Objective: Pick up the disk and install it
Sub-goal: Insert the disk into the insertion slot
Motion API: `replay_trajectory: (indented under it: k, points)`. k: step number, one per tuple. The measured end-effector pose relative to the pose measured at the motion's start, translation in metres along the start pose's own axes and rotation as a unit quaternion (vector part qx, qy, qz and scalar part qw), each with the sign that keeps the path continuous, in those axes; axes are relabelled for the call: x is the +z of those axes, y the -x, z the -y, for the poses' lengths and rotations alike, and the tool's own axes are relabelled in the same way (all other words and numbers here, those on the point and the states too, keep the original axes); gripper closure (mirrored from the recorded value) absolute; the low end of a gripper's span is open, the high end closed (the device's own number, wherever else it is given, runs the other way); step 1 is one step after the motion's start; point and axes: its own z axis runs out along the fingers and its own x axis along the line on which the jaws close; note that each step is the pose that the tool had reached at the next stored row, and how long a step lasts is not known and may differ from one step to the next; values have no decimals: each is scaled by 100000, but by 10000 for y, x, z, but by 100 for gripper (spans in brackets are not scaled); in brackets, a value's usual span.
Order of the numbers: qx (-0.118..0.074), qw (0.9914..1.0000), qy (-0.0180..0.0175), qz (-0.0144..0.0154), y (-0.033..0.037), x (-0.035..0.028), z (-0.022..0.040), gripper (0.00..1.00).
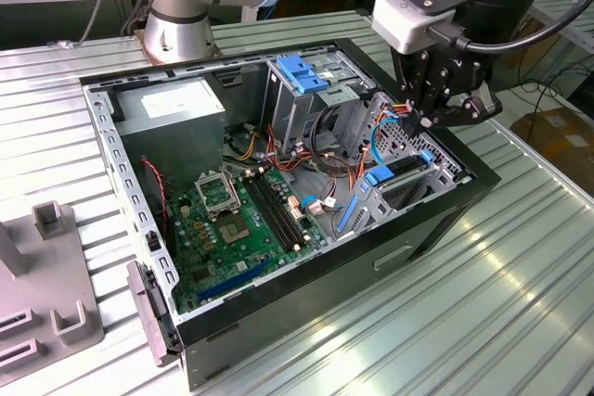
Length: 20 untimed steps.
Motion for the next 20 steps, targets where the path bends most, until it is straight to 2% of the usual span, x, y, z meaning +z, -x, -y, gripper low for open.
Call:
replay_trajectory:
  k: [2,4,7,20]
  points:
    - [9,99998,565,18,1,11,48,90]
    - [41,99996,878,58,1,22,93,90]
    - [185,99990,1436,53,3,48,204,90]
    - [247,99989,1455,37,2,49,209,90]
